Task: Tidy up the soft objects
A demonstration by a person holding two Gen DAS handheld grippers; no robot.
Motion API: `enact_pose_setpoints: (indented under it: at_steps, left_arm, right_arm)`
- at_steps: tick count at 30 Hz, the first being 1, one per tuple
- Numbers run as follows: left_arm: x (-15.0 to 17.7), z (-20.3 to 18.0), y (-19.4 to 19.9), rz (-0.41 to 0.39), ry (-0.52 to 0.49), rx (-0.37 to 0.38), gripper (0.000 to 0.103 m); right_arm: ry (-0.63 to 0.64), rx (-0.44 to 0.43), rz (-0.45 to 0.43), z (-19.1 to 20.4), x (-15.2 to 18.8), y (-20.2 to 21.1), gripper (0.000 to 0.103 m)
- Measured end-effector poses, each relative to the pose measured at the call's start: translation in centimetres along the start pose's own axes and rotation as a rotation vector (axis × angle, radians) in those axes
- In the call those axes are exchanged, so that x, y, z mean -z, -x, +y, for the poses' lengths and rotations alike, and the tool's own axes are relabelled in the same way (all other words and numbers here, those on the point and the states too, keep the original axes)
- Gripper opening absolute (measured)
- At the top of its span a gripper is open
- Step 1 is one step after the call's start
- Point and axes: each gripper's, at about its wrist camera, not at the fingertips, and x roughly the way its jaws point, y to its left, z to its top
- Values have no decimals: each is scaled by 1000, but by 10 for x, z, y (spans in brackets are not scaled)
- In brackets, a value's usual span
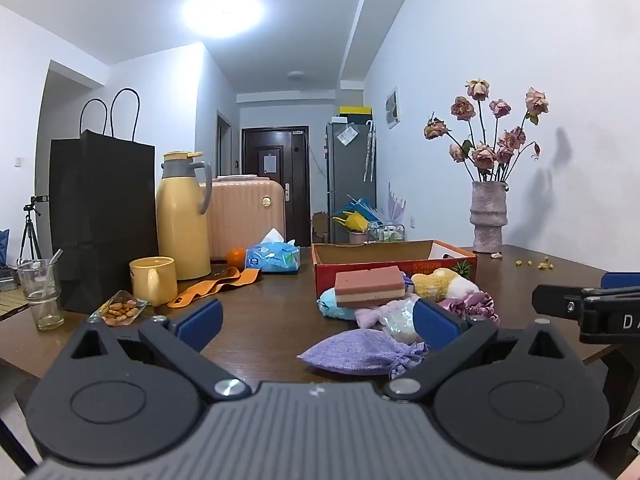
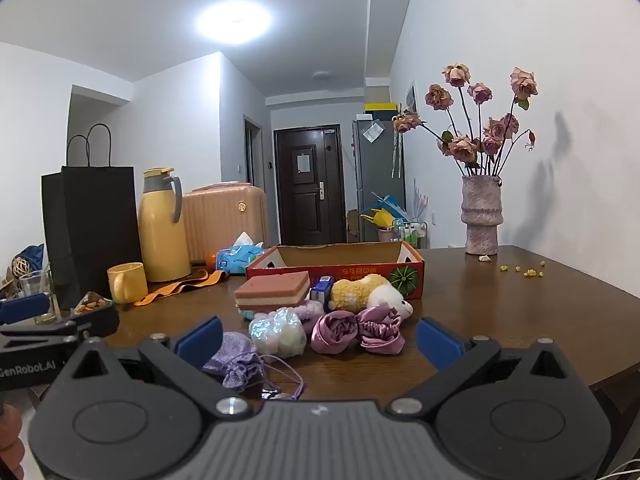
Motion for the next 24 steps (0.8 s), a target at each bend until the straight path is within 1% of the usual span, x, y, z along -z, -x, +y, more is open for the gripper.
enact_pose_setpoints:
  at_steps: [5, 6, 9, 10, 11, 24]
  left_arm:
    - [-4, -1, 1, 10, 0, -8, 103]
    - [-5, -1, 1, 10, 1, -9, 103]
    - [-7, -2, 0, 17, 10, -14, 103]
    - [-7, -2, -1, 19, 14, -17, 103]
    - [-1, 0, -2, 12, 6, 14, 103]
    - [0, -1, -1, 6, -3, 16, 103]
  right_arm:
    - [-2, -3, 12, -11, -1, -5, 103]
    - [33, 9, -7, 0, -1, -2, 103]
    - [30, 12, -7, 5, -1, -1, 103]
    - [23, 6, -5, -1, -1, -2, 103]
    - [22, 7, -5, 0, -1, -2, 103]
    - [18, 7, -10, -1, 1, -2, 103]
